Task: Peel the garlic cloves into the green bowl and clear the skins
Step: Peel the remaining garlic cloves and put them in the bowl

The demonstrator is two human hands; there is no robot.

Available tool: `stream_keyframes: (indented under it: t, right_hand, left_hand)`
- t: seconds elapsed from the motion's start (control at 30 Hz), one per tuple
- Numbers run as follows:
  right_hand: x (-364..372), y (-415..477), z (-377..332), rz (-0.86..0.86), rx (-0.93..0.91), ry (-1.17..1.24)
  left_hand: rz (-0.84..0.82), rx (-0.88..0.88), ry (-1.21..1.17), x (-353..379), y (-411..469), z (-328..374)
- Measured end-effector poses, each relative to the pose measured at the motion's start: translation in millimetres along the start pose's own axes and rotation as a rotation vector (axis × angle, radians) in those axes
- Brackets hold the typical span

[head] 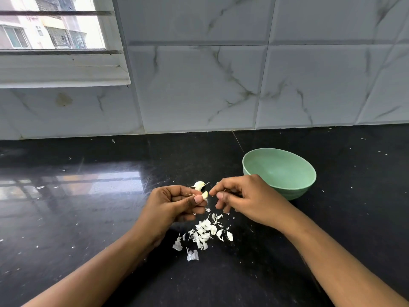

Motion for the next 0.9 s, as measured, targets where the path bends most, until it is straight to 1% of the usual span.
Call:
stream_keyframes:
  t: [0.03,0.1,0.17,0.27,0.4,0.47,0.53,0.6,0.63,0.73,0.8,0.9]
  right_hand:
    - [-0.5,0.6,0.1,-0.002,-0.002,-0.004]
    - [-5.7,1.8,-1.2,0.064,-0.020,-0.003]
    - [-7.8,1.7,-1.6,0.100,-0.019,0.054]
    - [-1.8,0.5,-2.9,0.067,-0.020,0.102]
    - [0.0,0.6,3.5,0.048,0.086,0.235]
    - [1.4,1.1,5.1,0.020,0.082,0.160]
    - [-1.3,2.1,4.7,0.060,0.051,0.099]
    - [-5.4,2.4,5.7,0.107,0.032,0.115]
    - [-5.4,2.3,5.4,0.101,0.026,0.116]
    - [7.0,0.1,6.7,-0.034,0.046,0.064]
    - [13.1,-0.4,9.5,-0.079,0.071,0.023]
    - [5.2,2.1,7.9,0.004,0.064,0.021]
  left_hand:
    - [0.000,0.002,0.002,-0.1,-0.3,0.1]
    - [-0.003,0.012,0.010,-0.3,-0.5,0.5]
    - [-0.004,0.024,0.019,-0.3,-0.7,1.4]
    - [0.007,0.049,0.026,-1.8,-1.0,2.8]
    - [0.015,0.063,0.036,-2.8,-0.3,3.7]
    - [0.015,0.069,0.048,-2.4,-0.5,3.9]
    - [0.016,0.077,0.058,-2.7,-0.5,4.2]
    - [0.015,0.080,0.057,-3.2,-0.5,4.2]
    - [0.016,0.080,0.055,-3.4,-0.5,4.2]
    - [0.017,0.081,0.066,-3.6,-0.1,3.2]
    - [0.020,0.078,0.071,-4.0,0.0,2.5]
    - [0.023,0.084,0.066,-4.6,-0.4,3.7]
Point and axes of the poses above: each hand's wrist, its own y-axis towards the middle knuckle, its own x-axis out of the palm, z = x × y, the point moved 8 cm from there along y, towards the middle knuckle, and after that the axes turned 7 degrees about z, right-handed, at the moved point
